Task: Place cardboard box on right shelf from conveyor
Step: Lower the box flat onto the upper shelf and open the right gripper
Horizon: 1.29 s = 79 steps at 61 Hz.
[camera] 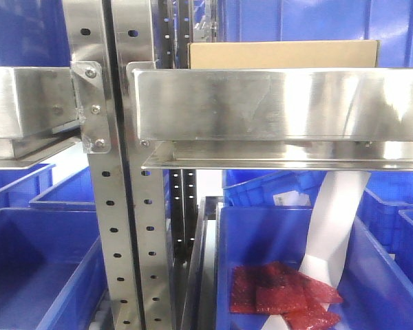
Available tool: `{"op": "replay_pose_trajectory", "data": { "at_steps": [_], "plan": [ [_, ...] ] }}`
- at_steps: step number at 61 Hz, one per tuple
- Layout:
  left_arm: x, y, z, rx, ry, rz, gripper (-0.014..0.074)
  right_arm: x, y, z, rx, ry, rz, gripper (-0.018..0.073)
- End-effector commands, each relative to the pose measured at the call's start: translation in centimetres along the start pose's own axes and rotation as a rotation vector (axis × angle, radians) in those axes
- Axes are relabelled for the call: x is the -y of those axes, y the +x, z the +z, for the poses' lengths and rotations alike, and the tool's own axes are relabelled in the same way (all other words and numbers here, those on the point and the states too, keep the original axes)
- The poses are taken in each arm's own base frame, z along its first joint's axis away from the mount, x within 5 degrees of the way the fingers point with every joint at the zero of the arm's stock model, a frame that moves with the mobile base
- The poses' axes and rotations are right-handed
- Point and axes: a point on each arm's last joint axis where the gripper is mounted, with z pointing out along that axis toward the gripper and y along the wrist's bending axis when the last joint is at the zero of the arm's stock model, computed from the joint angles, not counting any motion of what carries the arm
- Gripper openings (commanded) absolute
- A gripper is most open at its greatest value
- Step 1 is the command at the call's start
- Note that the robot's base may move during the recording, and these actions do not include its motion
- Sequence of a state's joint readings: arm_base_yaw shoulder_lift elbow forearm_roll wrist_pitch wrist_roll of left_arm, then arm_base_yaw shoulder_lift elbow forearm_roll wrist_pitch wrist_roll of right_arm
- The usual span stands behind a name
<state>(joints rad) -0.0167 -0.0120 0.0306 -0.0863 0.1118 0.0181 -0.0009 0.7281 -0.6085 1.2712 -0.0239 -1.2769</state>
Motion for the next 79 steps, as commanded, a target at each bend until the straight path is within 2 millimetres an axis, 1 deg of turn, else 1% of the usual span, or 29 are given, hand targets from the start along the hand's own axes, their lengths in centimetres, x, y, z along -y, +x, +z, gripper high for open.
{"op": "replay_pose_trajectory", "data": {
  "at_steps": [1, 8, 13, 21, 27, 33, 44, 57, 79],
  "plan": [
    [0.0, -0.9, -0.1, 0.094, -0.001, -0.007, -0.0119, 0.0, 0.1, -1.7, 0.037, -0.008, 0.053, 0.0053],
    [0.0, -0.9, -0.1, 0.094, -0.001, -0.007, -0.0119, -0.5, 1.9, -3.8, 0.045, -0.066, 0.054, 0.0053],
    [0.0, -0.9, -0.1, 0.094, -0.001, -0.007, -0.0119, -0.9, 2.6, -5.6, 0.075, -0.114, 0.051, 0.0053],
    [0.0, -0.9, -0.1, 0.094, -0.001, -0.007, -0.0119, -1.6, 4.5, -8.2, 0.124, -0.2, 0.04, 0.0053],
    [0.0, -0.9, -0.1, 0.094, -0.001, -0.007, -0.0119, -2.3, 5.7, -9.8, 0.153, -0.275, 0.027, 0.0053],
    [0.0, -0.9, -0.1, 0.094, -0.001, -0.007, -0.0119, -3.0, 6.4, -10.9, 0.175, -0.353, 0.011, 0.0053],
    [0.0, -0.9, -0.1, 0.094, -0.001, -0.007, -0.0119, -3.8, 6.9, -11.4, 0.156, -0.447, -0.004, 0.0053],
    [0.0, -0.9, -0.1, 0.094, -0.001, -0.007, -0.0119, -3.9, 7.0, -11.5, 0.15, -0.463, -0.007, 0.0053],
    [0.0, -0.9, -0.1, 0.094, -0.001, -0.007, -0.0119, -1.9, 6.3, -10.8, 0.217, -0.229, 0.028, 0.0053]
  ]
}}
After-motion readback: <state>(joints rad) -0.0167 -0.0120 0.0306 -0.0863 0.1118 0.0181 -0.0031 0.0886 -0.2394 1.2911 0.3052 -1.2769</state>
